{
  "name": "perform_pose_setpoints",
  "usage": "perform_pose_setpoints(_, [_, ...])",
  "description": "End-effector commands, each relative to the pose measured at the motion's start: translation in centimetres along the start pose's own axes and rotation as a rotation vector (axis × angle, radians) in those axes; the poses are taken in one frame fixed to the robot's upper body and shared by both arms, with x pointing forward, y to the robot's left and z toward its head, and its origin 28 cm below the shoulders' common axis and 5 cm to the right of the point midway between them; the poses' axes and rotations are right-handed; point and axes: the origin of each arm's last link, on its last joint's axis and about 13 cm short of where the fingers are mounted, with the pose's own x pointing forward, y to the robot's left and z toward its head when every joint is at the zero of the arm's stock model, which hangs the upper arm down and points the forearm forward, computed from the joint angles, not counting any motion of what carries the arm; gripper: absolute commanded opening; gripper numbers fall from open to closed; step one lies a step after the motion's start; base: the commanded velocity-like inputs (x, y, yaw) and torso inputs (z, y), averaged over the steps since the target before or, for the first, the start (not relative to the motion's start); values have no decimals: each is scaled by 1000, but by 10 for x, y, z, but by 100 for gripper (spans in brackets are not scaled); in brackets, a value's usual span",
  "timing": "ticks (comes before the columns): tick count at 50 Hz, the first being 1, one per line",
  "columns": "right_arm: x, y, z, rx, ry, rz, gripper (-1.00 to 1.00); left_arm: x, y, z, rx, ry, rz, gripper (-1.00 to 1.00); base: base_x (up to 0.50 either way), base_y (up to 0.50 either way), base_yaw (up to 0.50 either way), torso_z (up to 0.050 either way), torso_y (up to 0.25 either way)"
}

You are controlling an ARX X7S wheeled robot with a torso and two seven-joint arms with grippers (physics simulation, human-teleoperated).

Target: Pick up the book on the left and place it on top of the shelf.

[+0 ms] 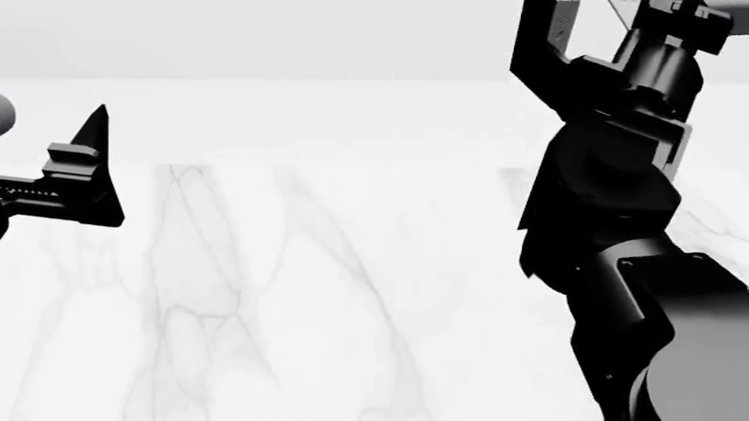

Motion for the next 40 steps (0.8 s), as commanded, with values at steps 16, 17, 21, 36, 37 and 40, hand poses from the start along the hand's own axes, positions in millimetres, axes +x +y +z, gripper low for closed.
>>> perform_pose_setpoints(16, [2, -25, -61, -135, 442, -45, -100, -1, 2, -4, -9, 3, 3, 100, 0, 0, 0, 1, 2])
perform_pose_setpoints(17, [1, -25, -66, -141, 469, -45, -100, -1, 2, -4, -9, 4, 3, 100, 0, 0, 0, 0, 0])
perform_pose_setpoints(21, [-1, -22, -77, -124, 541, -24, -100, -1, 2, -5, -10, 4, 4, 100, 0, 0, 0, 0, 0])
perform_pose_setpoints(36, [-11, -16, -114, -191, 782, -56, -100, -1, 2, -5, -10, 3, 2, 100, 0, 0, 0, 0, 1])
perform_pose_setpoints(37, [-11, -15, -115, -199, 789, -58, -100, -1, 2, -5, -10, 3, 2, 100, 0, 0, 0, 0, 0])
perform_pose_setpoints(40, [-13, -14, -119, -213, 812, -60, -100, -1, 2, -5, -10, 3, 1, 100, 0, 0, 0, 0, 3])
